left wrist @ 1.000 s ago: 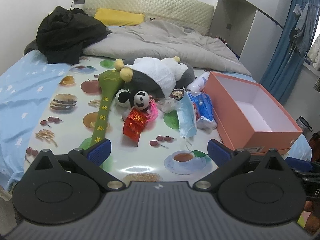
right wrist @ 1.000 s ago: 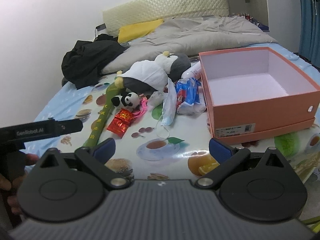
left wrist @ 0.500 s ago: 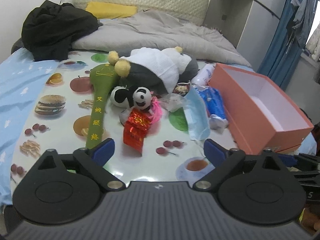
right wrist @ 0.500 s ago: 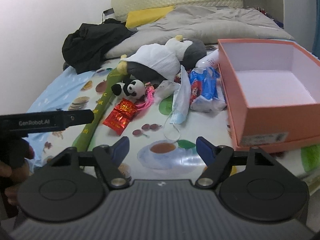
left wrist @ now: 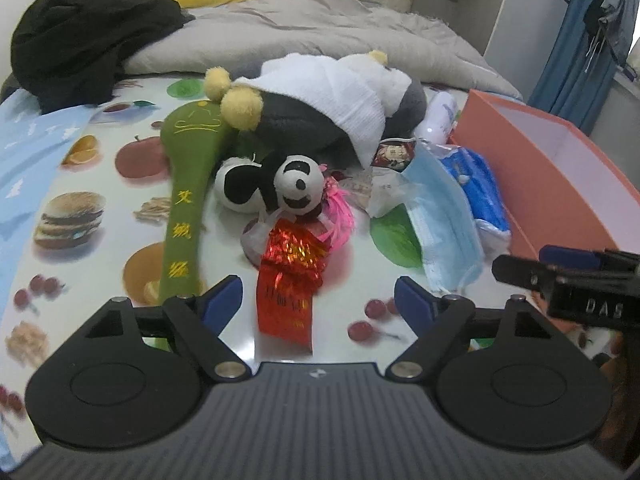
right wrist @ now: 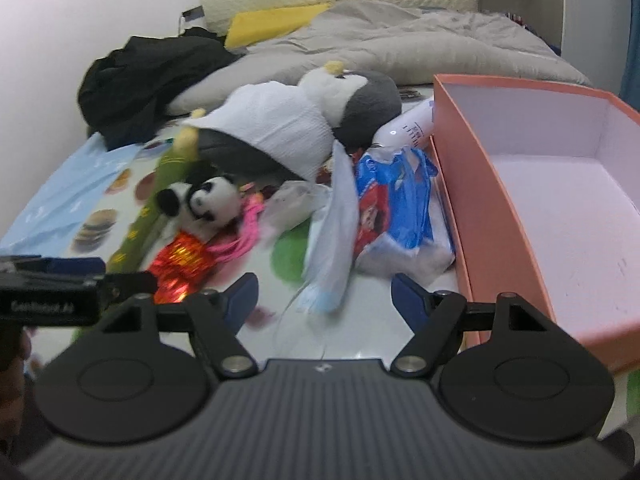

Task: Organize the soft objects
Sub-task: 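Reach the left gripper to the red candy packet while the right gripper reaches the blue mask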

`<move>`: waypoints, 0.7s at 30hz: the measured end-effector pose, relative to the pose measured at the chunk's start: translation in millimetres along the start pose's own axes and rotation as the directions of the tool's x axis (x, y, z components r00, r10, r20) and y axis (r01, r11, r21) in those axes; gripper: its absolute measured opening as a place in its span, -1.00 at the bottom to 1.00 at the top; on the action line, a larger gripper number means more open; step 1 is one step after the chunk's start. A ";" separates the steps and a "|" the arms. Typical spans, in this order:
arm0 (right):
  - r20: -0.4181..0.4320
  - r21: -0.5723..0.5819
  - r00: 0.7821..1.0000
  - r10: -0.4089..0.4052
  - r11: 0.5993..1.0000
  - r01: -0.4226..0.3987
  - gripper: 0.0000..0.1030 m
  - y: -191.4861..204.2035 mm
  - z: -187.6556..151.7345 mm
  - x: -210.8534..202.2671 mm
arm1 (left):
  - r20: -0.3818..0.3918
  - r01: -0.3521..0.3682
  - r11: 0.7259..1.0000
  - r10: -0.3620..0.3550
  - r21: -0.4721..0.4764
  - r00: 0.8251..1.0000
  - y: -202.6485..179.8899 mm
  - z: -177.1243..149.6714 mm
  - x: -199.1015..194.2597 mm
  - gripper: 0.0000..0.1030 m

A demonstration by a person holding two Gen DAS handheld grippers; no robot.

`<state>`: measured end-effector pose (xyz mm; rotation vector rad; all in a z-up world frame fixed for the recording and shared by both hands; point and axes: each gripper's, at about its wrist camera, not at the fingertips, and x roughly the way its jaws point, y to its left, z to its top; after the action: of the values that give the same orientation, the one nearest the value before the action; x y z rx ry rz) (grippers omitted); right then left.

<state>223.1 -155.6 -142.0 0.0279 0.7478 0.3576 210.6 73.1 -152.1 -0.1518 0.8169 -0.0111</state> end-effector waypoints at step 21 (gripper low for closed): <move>-0.132 0.100 0.988 0.074 0.993 -0.061 -0.61 -13.7 5.5 79.3 | -0.073 -0.081 0.969 0.100 0.233 0.992 -11.3 9.2 77.2 0.26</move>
<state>284.6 -141.8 -192.4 0.1205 0.9001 0.3908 270.7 57.9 -200.2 0.1054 0.8993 -0.0258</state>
